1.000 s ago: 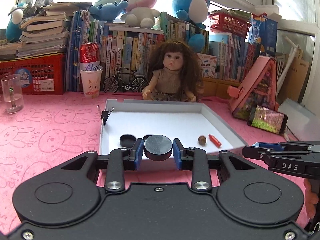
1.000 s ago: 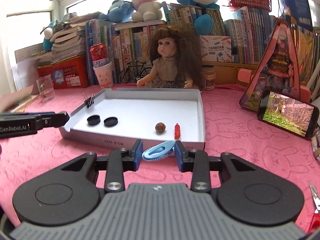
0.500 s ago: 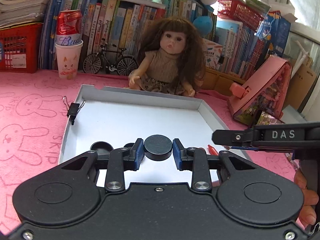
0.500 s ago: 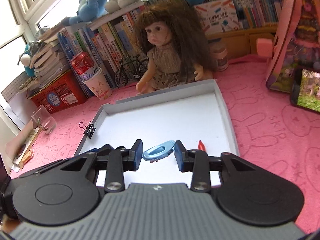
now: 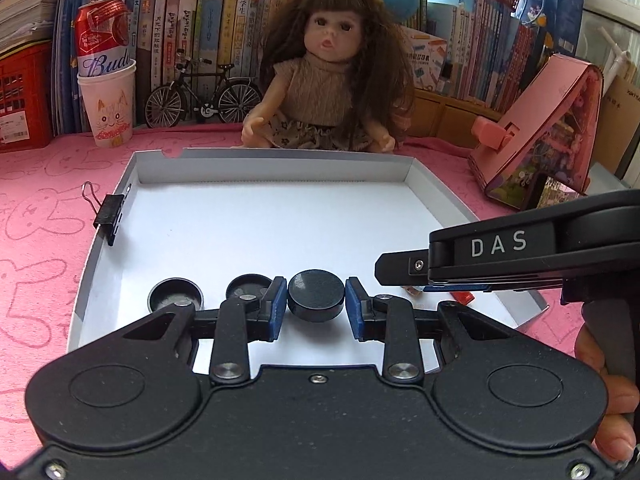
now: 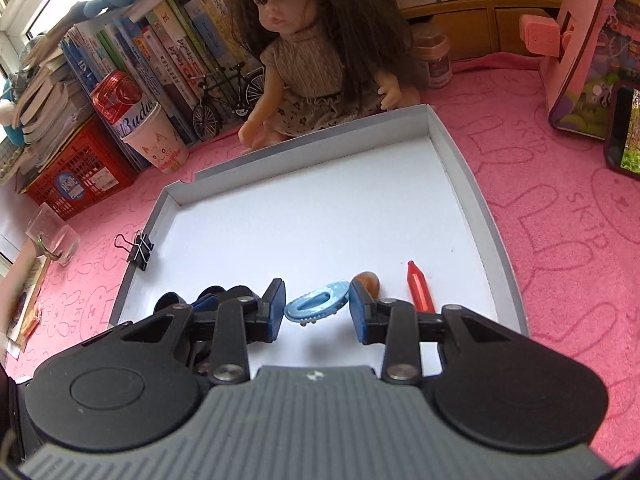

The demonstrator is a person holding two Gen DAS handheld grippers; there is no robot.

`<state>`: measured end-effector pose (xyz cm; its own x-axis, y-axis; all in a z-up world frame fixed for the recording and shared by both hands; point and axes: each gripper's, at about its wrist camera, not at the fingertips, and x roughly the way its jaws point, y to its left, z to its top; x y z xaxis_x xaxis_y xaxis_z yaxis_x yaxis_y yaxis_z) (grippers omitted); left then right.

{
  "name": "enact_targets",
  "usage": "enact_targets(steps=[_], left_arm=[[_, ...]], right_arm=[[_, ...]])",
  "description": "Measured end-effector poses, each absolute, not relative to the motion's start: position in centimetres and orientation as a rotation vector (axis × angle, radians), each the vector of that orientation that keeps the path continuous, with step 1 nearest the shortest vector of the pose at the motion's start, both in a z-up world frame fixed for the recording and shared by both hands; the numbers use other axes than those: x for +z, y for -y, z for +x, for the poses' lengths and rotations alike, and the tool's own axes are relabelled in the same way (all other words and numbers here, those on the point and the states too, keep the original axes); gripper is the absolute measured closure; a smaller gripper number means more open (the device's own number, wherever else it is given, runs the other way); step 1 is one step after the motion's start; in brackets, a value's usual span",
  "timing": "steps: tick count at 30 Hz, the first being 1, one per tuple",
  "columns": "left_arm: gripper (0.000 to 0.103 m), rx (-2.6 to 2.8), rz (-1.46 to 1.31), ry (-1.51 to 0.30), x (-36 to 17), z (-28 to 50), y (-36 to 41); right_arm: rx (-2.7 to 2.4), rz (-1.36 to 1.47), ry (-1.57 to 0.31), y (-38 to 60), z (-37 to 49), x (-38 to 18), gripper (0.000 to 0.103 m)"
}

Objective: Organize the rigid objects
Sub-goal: 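Carry the lid and hair clip over the white tray with both tools, then open both grippers to drop the lid and hair clip into the tray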

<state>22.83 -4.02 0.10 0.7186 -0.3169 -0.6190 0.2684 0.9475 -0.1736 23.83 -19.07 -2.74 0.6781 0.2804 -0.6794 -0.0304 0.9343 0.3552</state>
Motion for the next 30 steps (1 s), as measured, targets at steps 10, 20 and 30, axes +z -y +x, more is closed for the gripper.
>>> enact_targets(steps=[10,20,30], left_arm=[[0.073,-0.312,-0.046,-0.686,0.0,22.7,4.5],[0.060,-0.308,-0.053,-0.686,0.5,22.5,4.3],[0.045,-0.290,-0.031,-0.671,1.6,21.3,4.0]], right_arm=[[0.161,0.332,-0.809,18.7,24.1,-2.9,0.061],[0.162,0.328,-0.782,18.7,23.7,-2.4,0.052],[0.171,0.301,-0.736,18.8,22.4,-1.6,0.044]])
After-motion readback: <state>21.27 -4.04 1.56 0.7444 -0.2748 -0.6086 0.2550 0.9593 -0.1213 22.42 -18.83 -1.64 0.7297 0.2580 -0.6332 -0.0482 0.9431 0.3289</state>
